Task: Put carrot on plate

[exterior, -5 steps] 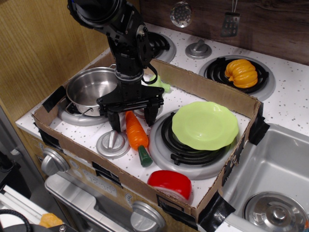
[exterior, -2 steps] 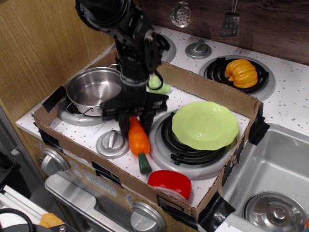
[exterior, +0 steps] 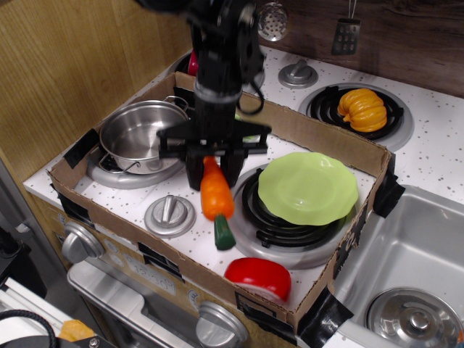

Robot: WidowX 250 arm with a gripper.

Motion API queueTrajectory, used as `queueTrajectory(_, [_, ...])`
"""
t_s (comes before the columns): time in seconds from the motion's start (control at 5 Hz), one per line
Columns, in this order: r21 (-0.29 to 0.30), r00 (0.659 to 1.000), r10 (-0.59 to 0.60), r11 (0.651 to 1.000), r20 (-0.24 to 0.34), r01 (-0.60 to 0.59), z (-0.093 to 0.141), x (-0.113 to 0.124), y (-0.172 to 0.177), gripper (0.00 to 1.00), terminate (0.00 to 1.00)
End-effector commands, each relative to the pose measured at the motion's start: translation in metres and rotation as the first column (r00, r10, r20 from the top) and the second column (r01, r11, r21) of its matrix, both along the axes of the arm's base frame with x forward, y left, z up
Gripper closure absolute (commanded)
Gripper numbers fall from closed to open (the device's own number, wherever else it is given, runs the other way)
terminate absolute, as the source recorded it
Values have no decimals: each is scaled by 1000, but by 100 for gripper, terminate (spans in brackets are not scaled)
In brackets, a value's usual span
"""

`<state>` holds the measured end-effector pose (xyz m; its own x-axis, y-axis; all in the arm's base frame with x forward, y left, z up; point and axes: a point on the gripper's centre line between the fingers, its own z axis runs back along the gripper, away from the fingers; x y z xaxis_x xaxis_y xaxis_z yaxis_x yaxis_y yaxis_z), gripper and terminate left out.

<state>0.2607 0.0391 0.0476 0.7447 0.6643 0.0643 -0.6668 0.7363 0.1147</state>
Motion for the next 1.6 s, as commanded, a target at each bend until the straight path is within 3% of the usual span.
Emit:
queueTrajectory(0.0, [65, 986, -138, 989, 88, 133, 41, 42, -12, 100, 0])
queueTrajectory(0.2, [4, 978, -183, 983, 102, 183, 34, 63, -29, 100, 0])
queueTrajectory(0.4, [-45, 978, -148, 987, 144, 156, 27, 70, -53, 100, 0])
queueTrajectory(1.0, [-139, 975, -87, 983, 204, 117, -1, 69, -72, 100, 0])
queueTrajectory(1.2, [-133, 974, -92, 984, 208, 121, -1, 69, -69, 0, 0])
queueTrajectory(1.4, [-109, 976, -85, 988, 200, 109, 1, 70, -69, 0, 0])
